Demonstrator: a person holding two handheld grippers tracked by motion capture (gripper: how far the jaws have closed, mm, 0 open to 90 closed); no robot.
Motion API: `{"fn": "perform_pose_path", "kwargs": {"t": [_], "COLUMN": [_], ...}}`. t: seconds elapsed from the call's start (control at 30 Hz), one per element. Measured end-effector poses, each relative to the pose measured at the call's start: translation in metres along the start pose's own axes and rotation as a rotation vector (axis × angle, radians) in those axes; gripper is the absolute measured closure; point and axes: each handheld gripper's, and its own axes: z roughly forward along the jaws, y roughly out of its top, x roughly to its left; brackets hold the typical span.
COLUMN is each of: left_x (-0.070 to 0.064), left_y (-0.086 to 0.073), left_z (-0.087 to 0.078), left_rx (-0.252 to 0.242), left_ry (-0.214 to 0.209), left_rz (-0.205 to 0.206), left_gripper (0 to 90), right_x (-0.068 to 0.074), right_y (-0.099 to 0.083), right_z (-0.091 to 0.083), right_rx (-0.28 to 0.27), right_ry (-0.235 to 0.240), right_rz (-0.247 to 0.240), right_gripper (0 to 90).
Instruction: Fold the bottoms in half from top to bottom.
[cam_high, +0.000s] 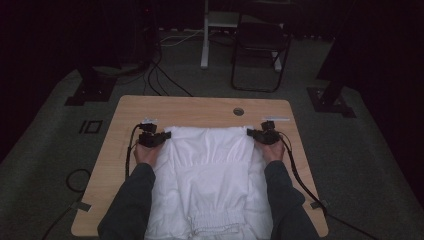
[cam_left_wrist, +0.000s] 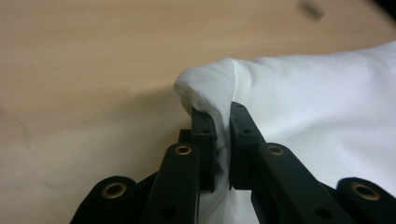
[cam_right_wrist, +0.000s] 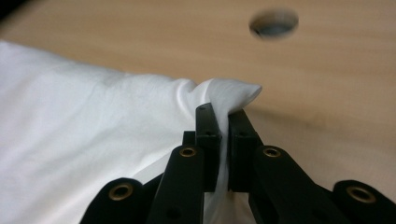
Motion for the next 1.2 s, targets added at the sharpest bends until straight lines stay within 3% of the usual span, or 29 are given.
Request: {"fn": "perform_pose_path", "kwargs": {"t": [0.1, 0.2, 0.27, 0.3, 0.47, 0.5, 0.53, 0.57, 0.6, 0.63, 0.67, 0.7, 0.73, 0.77, 0.8, 0.87, 0.9, 0.93, 0.97, 1.0, 1.03, 1.07, 1.1, 1.13, 1.17, 1.2], "left_x": [-0.008, -0.011, -0.011, -0.012, -0.016, -0.022, -0.022, -0.030, -0.030, -0.037, -0.037, -0.044, -0.044, -0.049, -0.049, -0.054, -0.054, -0.055, -0.054, -0.054, -0.054, -0.054, -0.054, -0.054, -0.054, -0.054], "left_y": [0.018, 0.029, 0.029, 0.026, 0.013, 0.006, 0.006, -0.003, -0.003, -0.014, -0.014, -0.028, -0.028, -0.044, -0.044, -0.078, -0.078, -0.088, -0.107, -0.107, -0.122, -0.122, -0.131, -0.131, -0.134, -0.132], "left_z": [-0.012, -0.023, -0.026, -0.029, -0.046, -0.059, -0.059, -0.077, -0.077, -0.091, -0.091, -0.101, -0.101, -0.108, -0.108, -0.111, -0.111, -0.110, -0.104, -0.104, -0.094, -0.094, -0.085, -0.085, -0.080, -0.079], "left_rx": [-0.067, -0.137, -0.142, -0.131, -0.156, -0.179, -0.179, -0.193, -0.193, -0.197, -0.197, -0.184, -0.184, -0.160, -0.160, -0.081, -0.081, -0.050, 0.022, 0.022, 0.081, 0.081, 0.122, 0.122, 0.127, 0.126], "left_ry": [0.001, -0.017, -0.021, -0.014, -0.056, -0.083, -0.083, -0.106, -0.106, -0.123, -0.123, -0.143, -0.143, -0.148, -0.148, -0.166, -0.166, -0.164, -0.158, -0.158, -0.146, -0.146, -0.124, -0.124, -0.116, -0.112], "left_rz": [0.026, 0.014, 0.012, 0.040, 0.052, 0.066, 0.066, 0.099, 0.099, 0.131, 0.131, 0.158, 0.158, 0.177, 0.177, 0.183, 0.183, 0.182, 0.177, 0.177, 0.176, 0.176, 0.187, 0.187, 0.191, 0.191], "left_gripper": [83.9, 83.9, 83.8, 83.8, 83.7, 83.7, 83.7, 83.6, 83.6, 83.6, 83.6, 83.6, 83.5, 83.4, 83.4, 83.2, 83.1, 83.1, 83.2, 83.3, 83.6, 83.7, 83.9, 84.0, 84.1, 84.1], "right_x": [0.007, 0.014, 0.017, 0.020, 0.024, 0.027, 0.027, 0.030, 0.030, 0.035, 0.035, 0.042, 0.042, 0.047, 0.048, 0.051, 0.052, 0.052, 0.054, 0.056, 0.057, 0.058, 0.059, 0.059, 0.062, 0.062], "right_y": [0.019, 0.032, 0.033, 0.029, 0.015, 0.009, 0.009, 0.001, 0.001, -0.010, -0.010, -0.027, -0.027, -0.044, -0.052, -0.073, -0.086, -0.086, -0.106, -0.115, -0.123, -0.130, -0.135, -0.135, -0.143, -0.143], "right_z": [-0.012, -0.025, -0.028, -0.031, -0.043, -0.055, -0.055, -0.070, -0.070, -0.086, -0.086, -0.102, -0.102, -0.112, -0.115, -0.120, -0.122, -0.122, -0.120, -0.118, -0.115, -0.112, -0.107, -0.107, -0.097, -0.097], "right_rx": [-0.060, -0.141, -0.154, -0.150, -0.174, -0.193, -0.193, -0.218, -0.218, -0.229, -0.229, -0.221, -0.221, -0.202, -0.190, -0.155, -0.128, -0.128, -0.063, -0.028, 0.001, 0.034, 0.066, 0.066, 0.120, 0.120], "right_ry": [-0.026, -0.029, -0.029, -0.027, 0.013, 0.043, 0.043, 0.086, 0.086, 0.117, 0.117, 0.140, 0.140, 0.154, 0.157, 0.171, 0.173, 0.173, 0.175, 0.158, 0.149, 0.139, 0.122, 0.122, 0.092, 0.092], "right_rz": [-0.040, -0.065, -0.090, -0.136, -0.172, -0.187, -0.187, -0.195, -0.195, -0.222, -0.222, -0.244, -0.244, -0.255, -0.263, -0.257, -0.250, -0.250, -0.234, -0.242, -0.246, -0.247, -0.256, -0.256, -0.275, -0.275], "right_gripper": [85.8, 85.7, 85.7, 85.6, 85.6, 85.6, 85.6, 85.5, 85.5, 85.4, 85.4, 85.3, 85.3, 85.3, 85.2, 85.1, 85.0, 85.0, 84.8, 84.8, 84.8, 84.8, 84.8, 84.8, 84.8, 84.8]}}
